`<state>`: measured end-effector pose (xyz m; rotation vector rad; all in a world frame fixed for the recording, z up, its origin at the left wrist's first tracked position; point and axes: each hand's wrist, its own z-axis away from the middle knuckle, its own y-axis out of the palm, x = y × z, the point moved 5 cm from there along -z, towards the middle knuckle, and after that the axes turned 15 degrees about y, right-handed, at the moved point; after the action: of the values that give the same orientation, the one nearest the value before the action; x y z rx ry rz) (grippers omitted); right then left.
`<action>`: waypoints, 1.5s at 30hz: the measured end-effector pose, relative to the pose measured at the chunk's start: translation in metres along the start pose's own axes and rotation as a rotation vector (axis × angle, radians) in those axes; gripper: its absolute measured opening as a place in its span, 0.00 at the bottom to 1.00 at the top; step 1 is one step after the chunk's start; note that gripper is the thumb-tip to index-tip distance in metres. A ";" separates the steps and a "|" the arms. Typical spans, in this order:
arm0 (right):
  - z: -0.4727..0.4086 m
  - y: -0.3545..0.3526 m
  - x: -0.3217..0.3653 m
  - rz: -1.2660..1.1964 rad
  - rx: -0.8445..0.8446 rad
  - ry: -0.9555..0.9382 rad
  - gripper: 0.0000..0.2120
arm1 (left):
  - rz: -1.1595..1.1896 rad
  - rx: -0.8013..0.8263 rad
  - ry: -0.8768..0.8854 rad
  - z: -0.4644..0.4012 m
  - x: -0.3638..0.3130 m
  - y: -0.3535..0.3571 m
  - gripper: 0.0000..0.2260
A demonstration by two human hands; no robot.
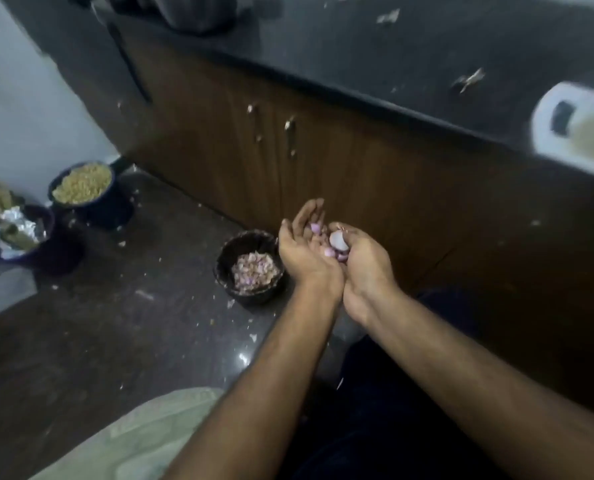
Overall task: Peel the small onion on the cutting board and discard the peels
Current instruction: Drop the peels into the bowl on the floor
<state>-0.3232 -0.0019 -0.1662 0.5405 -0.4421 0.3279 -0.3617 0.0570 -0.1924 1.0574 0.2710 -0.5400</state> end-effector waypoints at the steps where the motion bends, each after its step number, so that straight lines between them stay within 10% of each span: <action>1: -0.010 0.002 -0.007 0.021 -0.007 0.011 0.13 | -0.032 -0.009 0.014 -0.010 0.000 -0.009 0.23; 10: -0.092 0.032 -0.051 -0.015 0.028 0.358 0.26 | -0.196 -0.239 0.048 -0.067 -0.016 -0.065 0.26; 18: -0.127 0.101 -0.052 0.010 0.023 0.395 0.16 | -0.062 -0.290 0.142 -0.133 -0.053 -0.050 0.35; 27: -0.145 0.129 -0.045 0.127 0.028 0.339 0.07 | 0.102 -0.382 0.227 -0.153 -0.089 -0.045 0.37; 45: -0.062 0.038 0.019 0.035 0.148 0.107 0.22 | -0.091 -0.178 0.211 -0.014 -0.032 -0.003 0.36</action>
<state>-0.3030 0.0673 -0.1887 0.6569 -0.3253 0.4232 -0.3896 0.0774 -0.1867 0.9318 0.5452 -0.4764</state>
